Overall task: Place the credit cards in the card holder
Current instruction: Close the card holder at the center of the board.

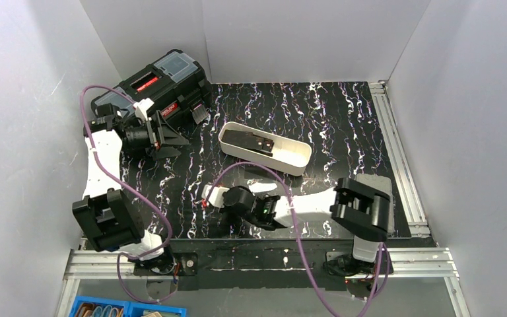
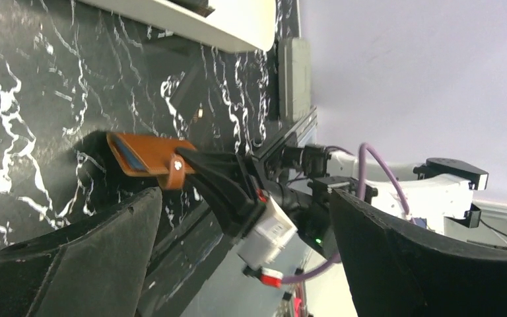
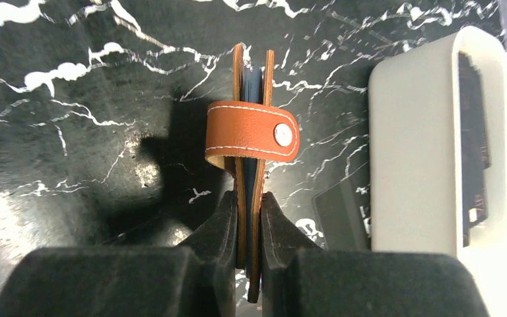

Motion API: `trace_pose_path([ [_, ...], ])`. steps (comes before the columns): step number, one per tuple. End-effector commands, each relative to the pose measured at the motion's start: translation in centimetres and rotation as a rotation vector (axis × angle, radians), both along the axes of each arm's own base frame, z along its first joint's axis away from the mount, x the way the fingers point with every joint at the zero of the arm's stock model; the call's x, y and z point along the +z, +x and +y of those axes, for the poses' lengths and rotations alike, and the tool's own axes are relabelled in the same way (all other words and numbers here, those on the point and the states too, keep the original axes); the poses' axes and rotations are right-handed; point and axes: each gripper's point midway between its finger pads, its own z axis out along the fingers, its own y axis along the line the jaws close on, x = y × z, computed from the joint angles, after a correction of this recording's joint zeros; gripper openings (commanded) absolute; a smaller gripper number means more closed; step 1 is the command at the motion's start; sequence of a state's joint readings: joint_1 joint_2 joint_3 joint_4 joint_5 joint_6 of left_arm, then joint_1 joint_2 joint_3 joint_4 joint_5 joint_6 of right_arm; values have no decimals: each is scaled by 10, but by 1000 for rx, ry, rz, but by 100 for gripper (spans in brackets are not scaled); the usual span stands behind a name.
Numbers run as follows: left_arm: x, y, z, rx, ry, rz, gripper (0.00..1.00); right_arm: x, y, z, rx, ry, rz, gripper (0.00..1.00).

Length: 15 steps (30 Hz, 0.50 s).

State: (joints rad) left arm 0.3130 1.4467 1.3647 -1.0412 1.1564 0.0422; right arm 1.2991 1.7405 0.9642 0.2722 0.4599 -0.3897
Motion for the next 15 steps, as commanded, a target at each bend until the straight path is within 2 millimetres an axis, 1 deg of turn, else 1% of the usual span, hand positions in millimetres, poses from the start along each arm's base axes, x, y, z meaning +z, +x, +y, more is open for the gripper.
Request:
trace_pose_path([
  [1,2,-21,-2,-60,48,-34,98,10,22,19,-96,88,-94,1],
  [2,3,-21,-2,-62,43,-37,98,1,19,21,-87,75,-63,1],
  [3,4,-21,-2,-66,42,-39,98,-8,12,23,-74,54,-23,4],
  [5,7,-22,-2,-73,46,-48,98,-23,-5,24,-39,17,58,15],
  [8,10,-24,-1,-79,74,-76,98,-36,-31,20,7,1,184,33],
  [9,11,-24,-1,-80,81,-87,98,-36,-38,18,21,6,217,43],
  [10,12,-25,-1,-80,85,-92,98,-37,-44,17,32,13,245,56],
  [11,13,-25,-1,-80,88,-98,98,-36,-49,16,38,20,272,63],
  [12,13,-26,-1,-80,87,-100,98,-36,-54,15,59,15,297,74],
  [13,14,-26,-1,-78,87,-102,98,-36,-60,15,79,9,321,90],
  [14,14,-26,-1,-80,86,-102,98,-37,-62,14,79,2,337,97],
  [15,14,-26,-1,-80,86,-100,98,-36,-65,15,79,6,355,98],
])
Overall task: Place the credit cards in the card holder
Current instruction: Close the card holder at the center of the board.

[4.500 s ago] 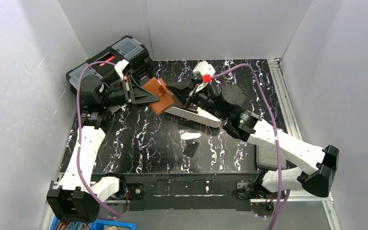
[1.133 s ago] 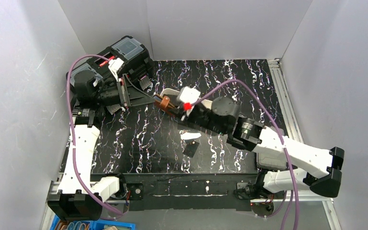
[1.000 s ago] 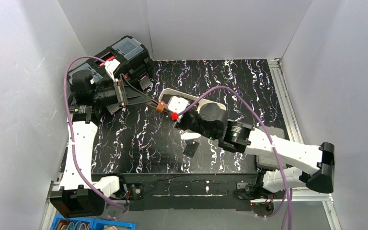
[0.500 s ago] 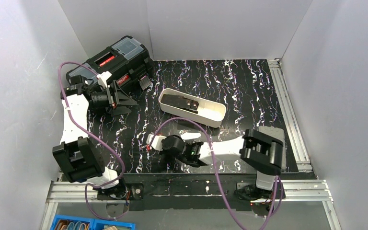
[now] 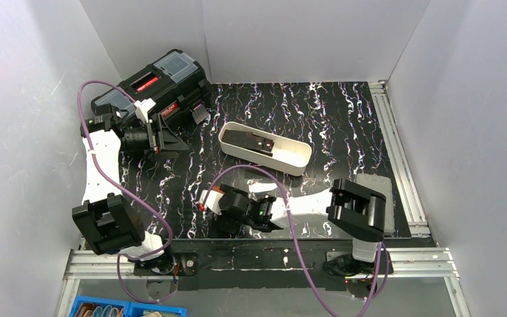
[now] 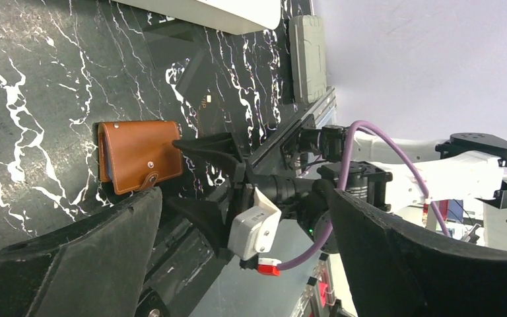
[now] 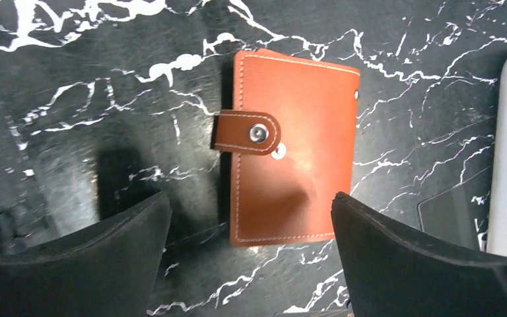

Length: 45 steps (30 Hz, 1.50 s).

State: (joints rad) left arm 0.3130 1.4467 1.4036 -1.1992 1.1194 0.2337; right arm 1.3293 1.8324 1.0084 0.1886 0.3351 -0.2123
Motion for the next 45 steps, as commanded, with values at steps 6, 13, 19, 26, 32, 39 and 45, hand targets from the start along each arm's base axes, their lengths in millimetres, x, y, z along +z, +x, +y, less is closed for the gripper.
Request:
trace_pose_path([
  [6,9,-17,-1,-55,56,-95,98,56,-19,-10,24,195,302,91],
  [13,-20,-35,-1,-184,156,-292,98,93,28,-17,-46,386,545,81],
  [19,-42,-67,-21,-422,220,-437,98,72,49,-4,-112,344,587,70],
  [26,-99,-91,-44,-785,436,-593,67,39,69,-13,-233,321,549,53],
  [32,-128,-93,-53,-962,500,-720,47,28,88,-4,-266,339,550,38],
  [39,-164,-89,-58,-1084,579,-1006,56,20,101,18,-256,383,595,39],
  [45,-196,-67,-54,-1138,656,-1034,51,18,101,29,-250,428,644,39],
])
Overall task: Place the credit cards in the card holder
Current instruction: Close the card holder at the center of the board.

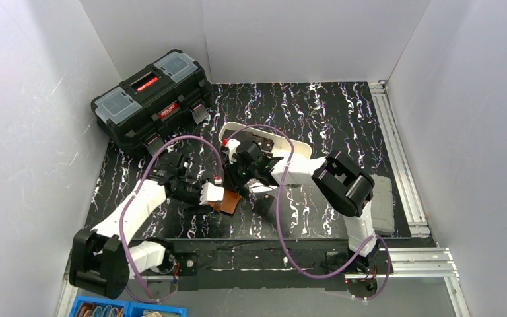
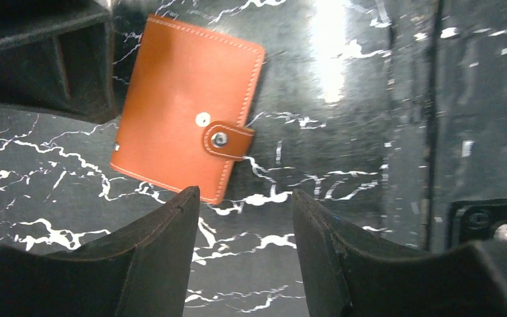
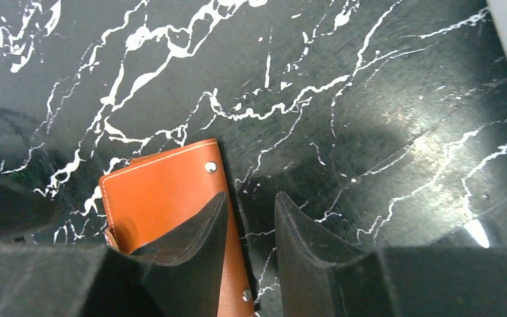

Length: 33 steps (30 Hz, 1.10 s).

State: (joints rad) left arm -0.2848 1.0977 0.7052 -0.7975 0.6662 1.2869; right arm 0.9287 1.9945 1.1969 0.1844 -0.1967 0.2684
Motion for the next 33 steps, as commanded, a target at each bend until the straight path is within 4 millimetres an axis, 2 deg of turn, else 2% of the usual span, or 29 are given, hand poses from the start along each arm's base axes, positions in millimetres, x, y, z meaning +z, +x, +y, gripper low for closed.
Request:
trace_pose_path([
  [1,-17,34,-2,-54,23,-144,51,22,5,22,6,114,5,39],
  [6,-32,38,-6,-71,34,-116,51,20,-4,18,5,134,43,38],
  [14,-35,35,-23,-57,7,-82,47,10,-16,6,-33,147,96,33],
  [25,-45,39,-25,-26,20,-24,39,1,-32,-1,-51,177,184,27],
  [30,-39,47,-28,10,16,-21,38,-2,-35,-3,-58,179,201,24],
  [33,-30,40,-26,14,24,29,42,-4,-35,-3,-61,173,203,23],
])
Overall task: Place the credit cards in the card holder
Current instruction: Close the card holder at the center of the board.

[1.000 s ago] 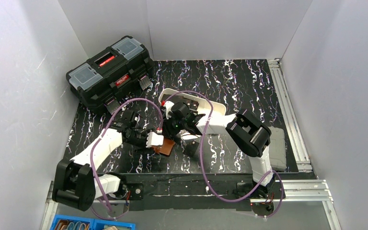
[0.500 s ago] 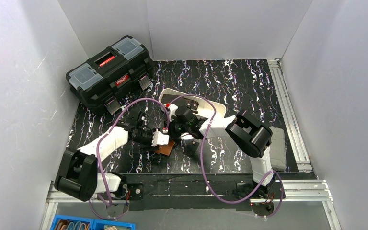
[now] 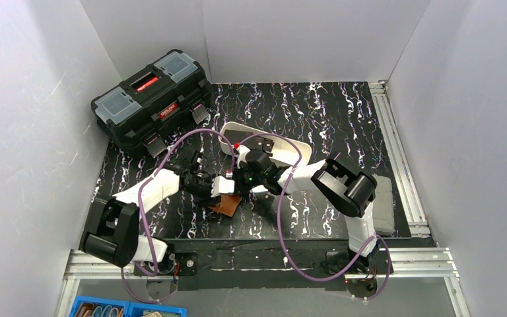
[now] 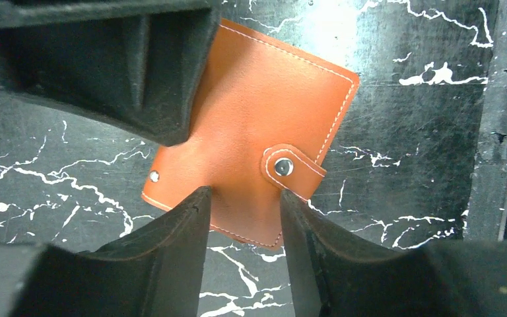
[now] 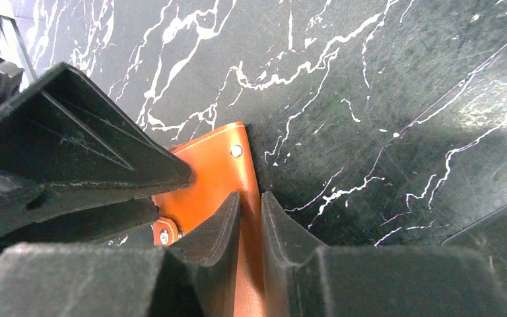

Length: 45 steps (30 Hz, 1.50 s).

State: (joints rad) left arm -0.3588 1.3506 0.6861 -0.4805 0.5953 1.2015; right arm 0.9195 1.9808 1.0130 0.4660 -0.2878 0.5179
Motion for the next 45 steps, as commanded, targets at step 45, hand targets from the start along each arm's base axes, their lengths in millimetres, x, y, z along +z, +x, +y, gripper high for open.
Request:
trace_pose_path([
  [45,5,-22,-10,10,-5,197,50,0,-18,-8,24,-20,15,11],
])
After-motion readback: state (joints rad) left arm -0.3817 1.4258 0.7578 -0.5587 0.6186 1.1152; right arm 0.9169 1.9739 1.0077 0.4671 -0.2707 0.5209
